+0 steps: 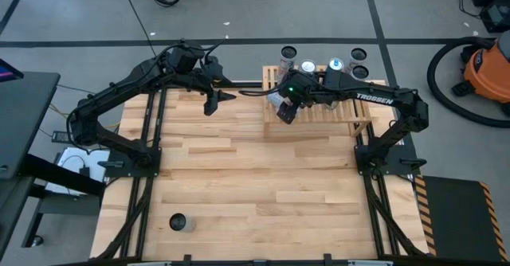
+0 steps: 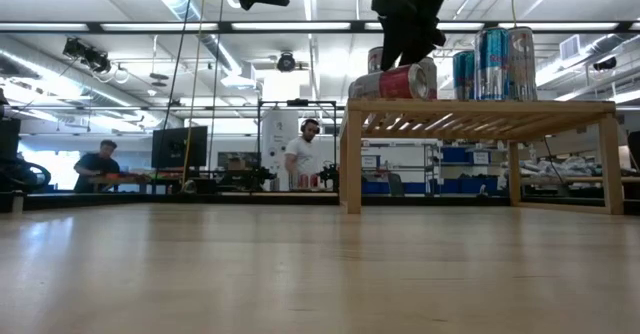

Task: Place canned beverage on shelf
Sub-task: Put the pink-white soda can on the shelf aligned with the other pink-white soda can

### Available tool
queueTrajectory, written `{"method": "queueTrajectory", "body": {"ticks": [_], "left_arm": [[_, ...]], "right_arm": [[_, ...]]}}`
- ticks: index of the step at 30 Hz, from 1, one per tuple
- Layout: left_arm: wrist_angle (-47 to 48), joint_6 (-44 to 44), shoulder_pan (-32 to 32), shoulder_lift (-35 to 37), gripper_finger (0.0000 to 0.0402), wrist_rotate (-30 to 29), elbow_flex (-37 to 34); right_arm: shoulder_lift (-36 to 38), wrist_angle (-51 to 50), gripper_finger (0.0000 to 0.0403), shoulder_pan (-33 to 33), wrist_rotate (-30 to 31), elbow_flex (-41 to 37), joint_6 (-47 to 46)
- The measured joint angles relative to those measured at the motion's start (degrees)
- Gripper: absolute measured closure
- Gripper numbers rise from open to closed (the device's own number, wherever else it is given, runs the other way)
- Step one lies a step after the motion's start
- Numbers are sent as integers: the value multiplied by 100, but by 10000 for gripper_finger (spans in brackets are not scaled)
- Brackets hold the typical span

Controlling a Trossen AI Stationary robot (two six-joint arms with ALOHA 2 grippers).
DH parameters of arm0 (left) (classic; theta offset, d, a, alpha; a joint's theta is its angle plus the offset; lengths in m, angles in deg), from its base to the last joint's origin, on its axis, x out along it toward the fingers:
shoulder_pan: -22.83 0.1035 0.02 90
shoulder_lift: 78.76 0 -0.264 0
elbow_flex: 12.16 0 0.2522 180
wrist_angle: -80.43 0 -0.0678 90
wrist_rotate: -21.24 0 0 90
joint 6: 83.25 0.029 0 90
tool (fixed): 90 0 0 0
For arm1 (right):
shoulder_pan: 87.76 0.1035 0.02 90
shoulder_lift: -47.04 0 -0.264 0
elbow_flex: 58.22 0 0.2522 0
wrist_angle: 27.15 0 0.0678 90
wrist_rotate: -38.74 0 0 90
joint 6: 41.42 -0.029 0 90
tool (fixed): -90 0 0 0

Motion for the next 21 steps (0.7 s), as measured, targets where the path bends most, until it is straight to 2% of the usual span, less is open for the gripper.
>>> {"method": "queueTrajectory", "body": {"ticks": [7,13,21], "left_arm": [[0,3,1,0,205,0,0],[0,6,0,0,205,-1,0],[0,10,1,0,205,0,0]], "right_arm": [[-13,130,68,-24,115,0,-159],[-15,438,65,-57,-339,0,-157],[-208,467,66,-75,100,7,-101]]}}
